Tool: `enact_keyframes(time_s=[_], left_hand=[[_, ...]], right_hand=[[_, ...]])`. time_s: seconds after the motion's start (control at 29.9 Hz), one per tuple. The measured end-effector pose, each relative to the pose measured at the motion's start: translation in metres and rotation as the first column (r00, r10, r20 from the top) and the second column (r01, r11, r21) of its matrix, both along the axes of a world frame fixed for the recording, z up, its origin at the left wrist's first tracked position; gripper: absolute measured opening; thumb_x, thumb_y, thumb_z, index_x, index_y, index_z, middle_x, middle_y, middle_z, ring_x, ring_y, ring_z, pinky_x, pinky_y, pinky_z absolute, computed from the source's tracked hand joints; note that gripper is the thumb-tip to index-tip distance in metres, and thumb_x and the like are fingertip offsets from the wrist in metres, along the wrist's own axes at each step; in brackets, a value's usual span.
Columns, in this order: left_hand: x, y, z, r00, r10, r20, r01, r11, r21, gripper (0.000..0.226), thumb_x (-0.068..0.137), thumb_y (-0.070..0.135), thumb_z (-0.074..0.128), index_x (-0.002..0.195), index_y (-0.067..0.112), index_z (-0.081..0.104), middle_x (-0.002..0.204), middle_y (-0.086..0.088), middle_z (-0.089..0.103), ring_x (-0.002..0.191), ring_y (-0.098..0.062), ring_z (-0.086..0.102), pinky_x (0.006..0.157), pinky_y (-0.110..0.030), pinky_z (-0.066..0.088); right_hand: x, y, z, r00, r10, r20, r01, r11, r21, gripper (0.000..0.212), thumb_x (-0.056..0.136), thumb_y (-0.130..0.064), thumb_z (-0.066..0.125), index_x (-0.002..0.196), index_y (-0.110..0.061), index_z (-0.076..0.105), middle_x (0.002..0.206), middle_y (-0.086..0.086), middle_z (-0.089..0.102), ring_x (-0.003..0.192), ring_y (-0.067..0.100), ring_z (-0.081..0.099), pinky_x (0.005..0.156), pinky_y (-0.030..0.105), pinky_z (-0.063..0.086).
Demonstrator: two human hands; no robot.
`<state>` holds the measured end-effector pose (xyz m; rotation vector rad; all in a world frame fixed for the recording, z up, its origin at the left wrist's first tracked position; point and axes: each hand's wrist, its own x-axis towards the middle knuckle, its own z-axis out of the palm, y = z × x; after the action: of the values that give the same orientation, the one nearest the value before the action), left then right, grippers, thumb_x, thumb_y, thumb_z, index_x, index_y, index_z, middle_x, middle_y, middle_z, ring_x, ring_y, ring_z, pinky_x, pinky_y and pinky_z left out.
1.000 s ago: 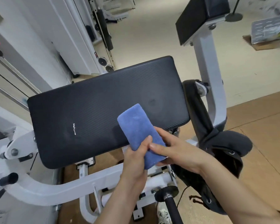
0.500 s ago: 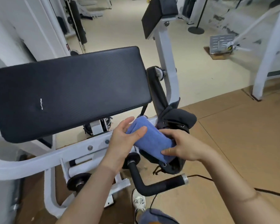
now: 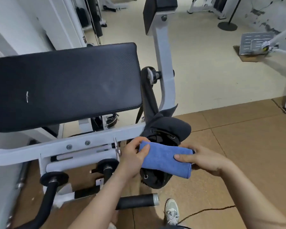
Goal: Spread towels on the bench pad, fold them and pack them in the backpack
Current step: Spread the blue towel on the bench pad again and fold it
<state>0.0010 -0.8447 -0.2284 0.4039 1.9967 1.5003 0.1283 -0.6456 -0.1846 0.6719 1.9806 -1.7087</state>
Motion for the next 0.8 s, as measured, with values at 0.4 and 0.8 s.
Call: enact_keyframes(time_s=[0.4, 0.8], left_hand=[[0.020, 0.040, -0.075, 0.940, 0.239, 0.242, -0.020, 0.749, -0.662, 0.055, 0.088, 0.019, 0.069, 0.132, 0.000, 0.042, 0.125, -0.008, 0.056, 0.113, -0.025, 0.056, 0.083, -0.027, 0.043], [0.041, 0.051, -0.020, 0.566, 0.628, 0.534, -0.665, 0.731, -0.153, 0.030, 0.095, 0.003, 0.039, 0.107, 0.002, 0.067, 0.091, -0.014, 0.073, 0.080, -0.026, 0.069, 0.071, -0.033, 0.055]], right_hand=[[-0.015, 0.048, -0.072, 0.870, 0.484, -0.095, -0.272, 0.632, 0.726, 0.031, 0.076, -0.008, 0.065, 0.099, -0.028, 0.058, 0.094, -0.006, 0.052, 0.082, 0.018, 0.052, 0.058, 0.027, 0.039], [-0.040, 0.033, -0.056, 0.699, 0.711, -0.081, -0.146, 0.252, 0.957, 0.032, 0.053, -0.010, 0.077, 0.080, -0.021, 0.062, 0.087, -0.003, 0.057, 0.093, 0.027, 0.053, 0.065, 0.035, 0.037]])
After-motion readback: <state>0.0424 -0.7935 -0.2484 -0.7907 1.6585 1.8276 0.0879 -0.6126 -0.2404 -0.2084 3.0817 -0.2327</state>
